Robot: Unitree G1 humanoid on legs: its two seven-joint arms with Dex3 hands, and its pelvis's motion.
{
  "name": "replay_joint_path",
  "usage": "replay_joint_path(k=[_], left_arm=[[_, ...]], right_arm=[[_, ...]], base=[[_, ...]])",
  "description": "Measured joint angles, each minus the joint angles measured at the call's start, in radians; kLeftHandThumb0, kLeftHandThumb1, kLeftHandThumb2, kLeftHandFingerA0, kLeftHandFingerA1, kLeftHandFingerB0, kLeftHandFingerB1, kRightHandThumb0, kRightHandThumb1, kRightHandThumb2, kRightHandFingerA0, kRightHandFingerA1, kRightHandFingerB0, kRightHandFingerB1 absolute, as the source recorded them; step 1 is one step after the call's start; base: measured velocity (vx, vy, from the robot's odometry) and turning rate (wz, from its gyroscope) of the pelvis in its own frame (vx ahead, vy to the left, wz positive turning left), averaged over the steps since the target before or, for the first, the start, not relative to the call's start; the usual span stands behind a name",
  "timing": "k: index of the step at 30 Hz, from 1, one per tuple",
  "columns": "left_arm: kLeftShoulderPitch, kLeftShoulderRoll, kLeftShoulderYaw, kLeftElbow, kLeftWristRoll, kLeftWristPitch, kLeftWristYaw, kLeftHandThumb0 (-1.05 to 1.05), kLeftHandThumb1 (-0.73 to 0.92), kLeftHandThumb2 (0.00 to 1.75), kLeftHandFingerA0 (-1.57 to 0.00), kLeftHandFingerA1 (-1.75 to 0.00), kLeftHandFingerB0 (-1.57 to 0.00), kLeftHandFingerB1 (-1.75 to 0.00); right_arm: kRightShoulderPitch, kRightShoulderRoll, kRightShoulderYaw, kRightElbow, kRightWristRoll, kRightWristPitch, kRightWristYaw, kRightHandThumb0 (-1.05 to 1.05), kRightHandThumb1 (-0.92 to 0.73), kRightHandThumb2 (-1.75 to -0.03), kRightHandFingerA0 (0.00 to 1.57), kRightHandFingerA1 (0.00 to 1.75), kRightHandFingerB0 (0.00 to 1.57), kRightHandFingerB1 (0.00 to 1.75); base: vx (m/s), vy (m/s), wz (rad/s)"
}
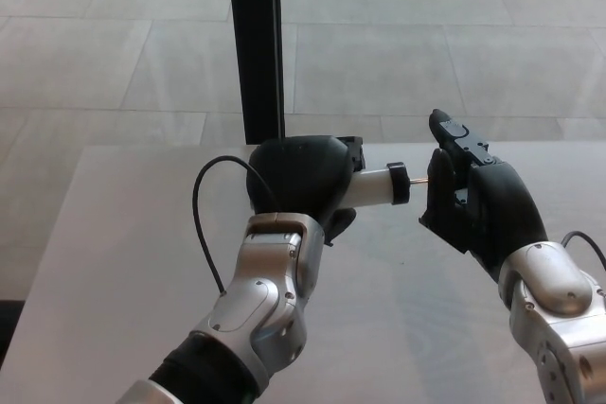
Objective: The robot uses its left hand to lift the air pump kept on the middle of the desk and use the right hand to compress the handle
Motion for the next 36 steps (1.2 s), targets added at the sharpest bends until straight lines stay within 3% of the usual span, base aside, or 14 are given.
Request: replay_joint_path(k=[3,4,5,12,13,17,18,19,20,24,27,31,32,36], left_arm=[[0.013,0.018,0.003,-0.027,0.000,0.002,-0.006,-0.17,0.58,0.99,-1.12,-1.70,-0.84,-1.32],[0.037,0.051,0.008,-0.070,-0.003,-0.002,-0.016,-0.18,0.56,1.13,-0.94,-1.75,-0.80,-1.40],[0.054,0.076,0.016,-0.090,-0.005,-0.004,-0.023,-0.21,0.56,1.13,-0.94,-1.71,-0.80,-1.38],[0.146,0.158,0.032,-0.192,-0.020,-0.008,-0.071,-0.21,0.61,1.04,-0.96,-1.75,-0.79,-1.47],[0.147,0.153,0.026,-0.200,-0.019,-0.008,-0.074,-0.26,0.54,1.14,-1.22,-1.41,-0.94,-1.22],[0.147,0.154,0.022,-0.206,-0.018,-0.009,-0.076,-0.26,0.52,1.16,-1.24,-1.43,-0.94,-1.23],[0.148,0.155,0.022,-0.205,-0.018,-0.009,-0.076,-0.24,0.53,1.16,-1.23,-1.40,-0.89,-1.16],[0.148,0.156,0.022,-0.205,-0.018,-0.010,-0.076,-0.25,0.54,1.15,-1.23,-1.41,-0.90,-1.17],[0.148,0.156,0.022,-0.205,-0.018,-0.010,-0.077,-0.27,0.54,1.14,-1.22,-1.40,-0.92,-1.20],[0.161,0.158,0.027,-0.206,-0.023,-0.013,-0.077,-0.29,0.55,1.12,-1.22,-1.40,-0.95,-1.22],[0.167,0.163,0.030,-0.206,-0.026,-0.015,-0.076,-0.17,0.54,1.17,-0.98,-1.75,-0.82,-1.39],[0.167,0.169,0.029,-0.206,-0.024,-0.016,-0.076,-0.18,0.53,1.18,-0.97,-1.75,-0.80,-1.42],[0.167,0.170,0.028,-0.206,-0.024,-0.017,-0.076,-0.25,0.53,1.17,-1.23,-1.41,-0.91,-1.18],[0.167,0.168,0.029,-0.206,-0.025,-0.020,-0.076,-0.17,0.55,1.16,-0.95,-1.75,-0.79,-1.42]], right_arm=[[0.013,-0.004,-0.021,-0.008,0.007,-0.008,0.005,-0.96,-0.85,-1.23,0.00,0.08,0.09,0.16],[0.034,-0.016,-0.057,-0.013,0.017,-0.021,0.010,-0.92,-0.92,-0.79,0.00,0.18,0.05,0.24],[0.052,-0.028,-0.084,-0.018,0.023,-0.029,0.013,-0.97,-0.84,-1.23,0.00,0.06,0.10,0.14],[0.138,-0.068,-0.141,-0.027,0.044,-0.086,0.035,-1.00,-0.83,-1.24,0.00,0.06,0.11,0.16],[0.140,-0.065,-0.131,-0.029,0.045,-0.092,0.039,-1.00,-0.85,-1.25,0.00,0.04,0.11,0.12],[0.145,-0.065,-0.127,-0.031,0.049,-0.114,0.049,-0.99,-0.87,-1.25,0.00,0.06,0.11,0.11],[0.147,-0.065,-0.127,-0.031,0.050,-0.119,0.050,-0.95,-0.92,-0.81,0.00,0.10,0.03,0.24],[0.150,-0.065,-0.127,-0.031,0.051,-0.126,0.053,-1.05,-0.88,-1.27,0.00,0.02,0.07,0.04],[0.151,-0.066,-0.127,-0.029,0.052,-0.131,0.055,-1.04,-0.86,-1.27,0.00,0.06,0.01,0.01],[0.151,-0.073,-0.128,-0.024,0.051,-0.136,0.056,-1.05,-0.92,-0.75,0.00,0.00,0.00,0.00],[0.151,-0.087,-0.129,-0.023,0.048,-0.128,0.056,-1.05,-0.92,-0.77,0.00,0.00,0.00,0.00],[0.151,-0.105,-0.146,-0.021,0.053,-0.110,0.056,-1.05,-0.92,-0.82,0.00,0.00,0.00,0.00],[0.151,-0.111,-0.149,-0.020,0.054,-0.104,0.056,-1.00,-0.92,-0.88,0.00,0.00,0.00,0.00],[0.139,-0.121,-0.153,-0.002,0.055,-0.095,0.057,-1.03,-0.92,-0.93,0.00,0.00,0.00,0.00]], base=[[0.00,0.000,0.00],[0.00,0.000,0.00],[0.00,0.000,0.00],[0.00,0.000,0.00],[0.00,0.000,0.00],[0.00,0.000,0.00],[0.00,0.000,0.00],[0.00,0.000,0.00],[0.00,0.000,0.00],[0.00,0.000,0.00],[0.00,0.000,0.00],[0.00,0.000,0.00],[0.00,0.000,0.00],[0.00,0.000,0.00]])
